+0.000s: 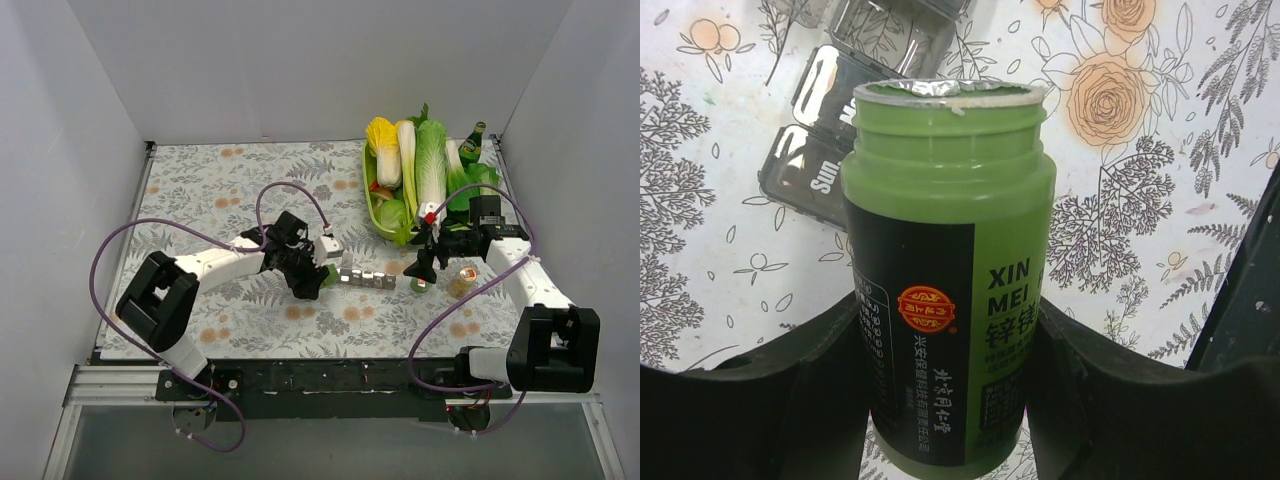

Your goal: Sort the pills into containers

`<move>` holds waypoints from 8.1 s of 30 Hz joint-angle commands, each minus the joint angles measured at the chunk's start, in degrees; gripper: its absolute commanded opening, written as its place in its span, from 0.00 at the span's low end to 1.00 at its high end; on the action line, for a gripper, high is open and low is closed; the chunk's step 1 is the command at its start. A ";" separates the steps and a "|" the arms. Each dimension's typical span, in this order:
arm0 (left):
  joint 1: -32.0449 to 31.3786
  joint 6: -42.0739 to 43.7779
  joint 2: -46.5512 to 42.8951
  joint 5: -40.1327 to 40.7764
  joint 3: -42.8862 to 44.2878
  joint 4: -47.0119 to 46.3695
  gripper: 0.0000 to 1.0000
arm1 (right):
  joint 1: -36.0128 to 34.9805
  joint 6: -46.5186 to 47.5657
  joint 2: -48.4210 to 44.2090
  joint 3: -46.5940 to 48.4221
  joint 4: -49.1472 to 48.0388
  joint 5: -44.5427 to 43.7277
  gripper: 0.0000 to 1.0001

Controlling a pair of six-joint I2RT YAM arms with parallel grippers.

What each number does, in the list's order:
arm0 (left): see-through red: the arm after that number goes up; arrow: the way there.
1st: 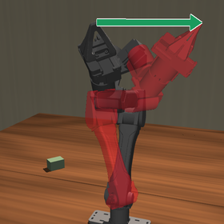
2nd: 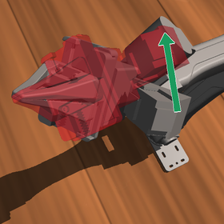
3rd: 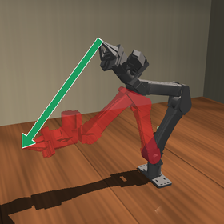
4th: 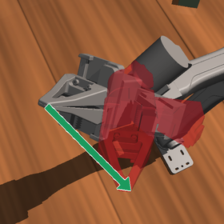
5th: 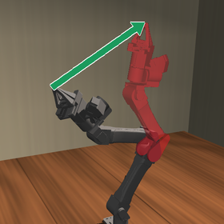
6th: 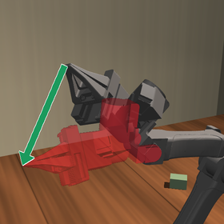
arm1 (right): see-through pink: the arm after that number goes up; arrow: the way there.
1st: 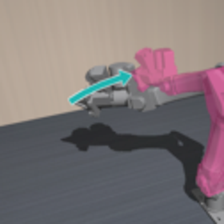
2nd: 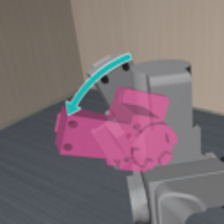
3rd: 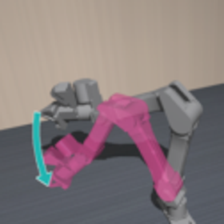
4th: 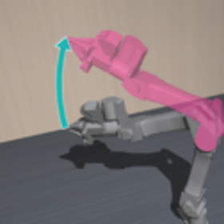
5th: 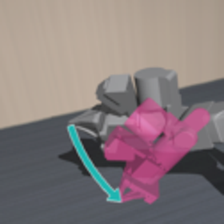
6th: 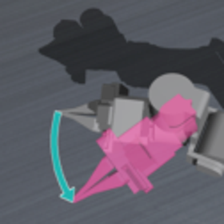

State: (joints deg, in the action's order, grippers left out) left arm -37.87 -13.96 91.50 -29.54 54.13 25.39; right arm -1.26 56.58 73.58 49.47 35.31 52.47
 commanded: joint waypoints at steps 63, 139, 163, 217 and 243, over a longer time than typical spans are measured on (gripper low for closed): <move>-12.05 -4.94 12.82 25.14 21.98 19.61 0.00 | 5.21 -1.91 -4.41 -2.10 -1.03 7.12 0.98; -10.83 -3.18 -30.74 18.56 -13.16 -18.80 0.00 | -12.18 15.35 -1.60 -3.15 2.97 -5.16 0.98; -9.68 -0.46 -52.13 21.55 -23.46 -8.61 0.00 | -31.79 -6.40 16.68 1.59 -11.14 -27.94 0.89; -9.68 -13.82 -45.01 3.43 -22.66 -17.83 0.00 | -45.32 5.56 11.67 27.61 11.89 5.99 0.94; -9.68 -22.42 -50.98 6.34 -26.61 -28.46 0.47 | -46.73 -6.20 9.74 23.74 3.98 5.43 0.15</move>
State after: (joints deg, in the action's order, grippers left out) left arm -47.83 -33.32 44.75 -24.67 27.46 4.54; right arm -49.15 54.52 85.14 74.22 39.03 54.63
